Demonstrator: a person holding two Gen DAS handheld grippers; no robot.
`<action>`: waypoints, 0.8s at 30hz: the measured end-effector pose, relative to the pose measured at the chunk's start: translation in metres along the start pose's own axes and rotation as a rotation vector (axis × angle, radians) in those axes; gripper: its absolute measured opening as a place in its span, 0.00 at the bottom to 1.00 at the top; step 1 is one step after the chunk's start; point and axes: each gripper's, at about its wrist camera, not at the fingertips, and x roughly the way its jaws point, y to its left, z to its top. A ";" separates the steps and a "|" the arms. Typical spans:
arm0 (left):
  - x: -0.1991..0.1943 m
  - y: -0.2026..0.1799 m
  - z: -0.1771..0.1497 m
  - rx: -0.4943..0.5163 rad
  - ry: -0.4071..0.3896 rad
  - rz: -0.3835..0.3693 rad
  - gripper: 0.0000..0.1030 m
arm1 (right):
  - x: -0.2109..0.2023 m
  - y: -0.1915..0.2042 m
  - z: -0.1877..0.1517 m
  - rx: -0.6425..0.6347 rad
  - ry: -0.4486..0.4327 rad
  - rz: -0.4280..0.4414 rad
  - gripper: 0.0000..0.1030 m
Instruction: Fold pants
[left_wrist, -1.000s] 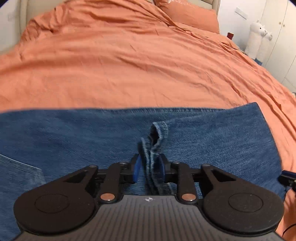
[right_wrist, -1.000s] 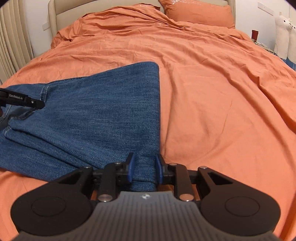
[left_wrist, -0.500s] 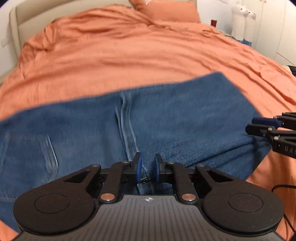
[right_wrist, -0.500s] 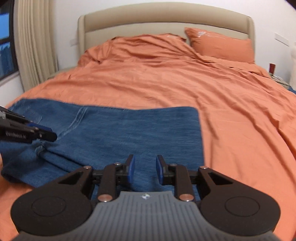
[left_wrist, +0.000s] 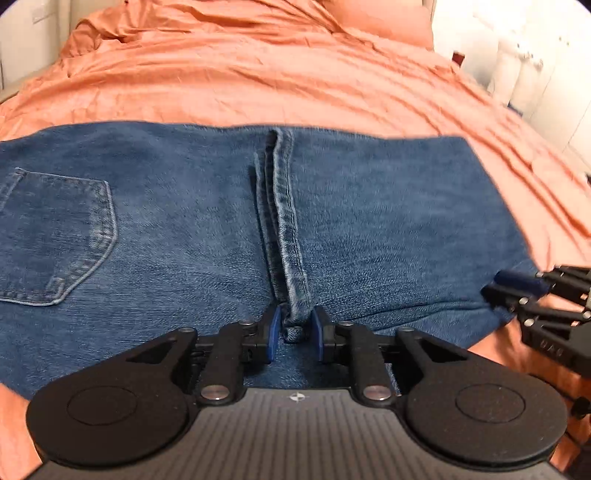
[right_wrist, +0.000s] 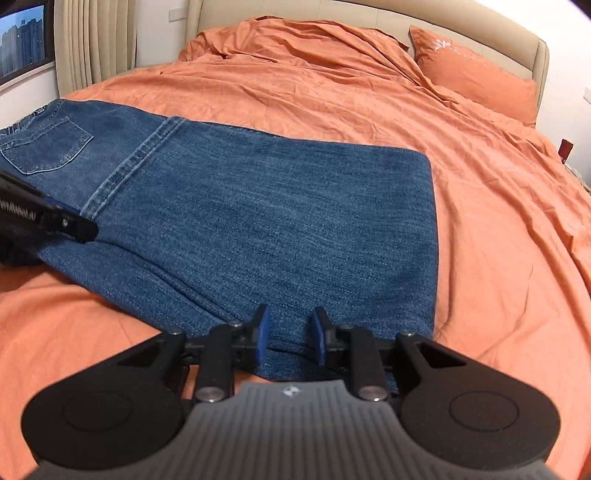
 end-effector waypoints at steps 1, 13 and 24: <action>-0.008 0.002 0.000 -0.009 -0.015 -0.005 0.26 | -0.002 0.001 0.001 -0.008 -0.005 -0.003 0.19; -0.115 0.092 0.004 -0.192 -0.177 0.036 0.48 | -0.044 0.025 0.046 -0.120 -0.091 0.028 0.35; -0.177 0.234 0.018 -0.405 -0.155 0.098 0.65 | -0.037 0.073 0.113 -0.229 -0.048 0.127 0.37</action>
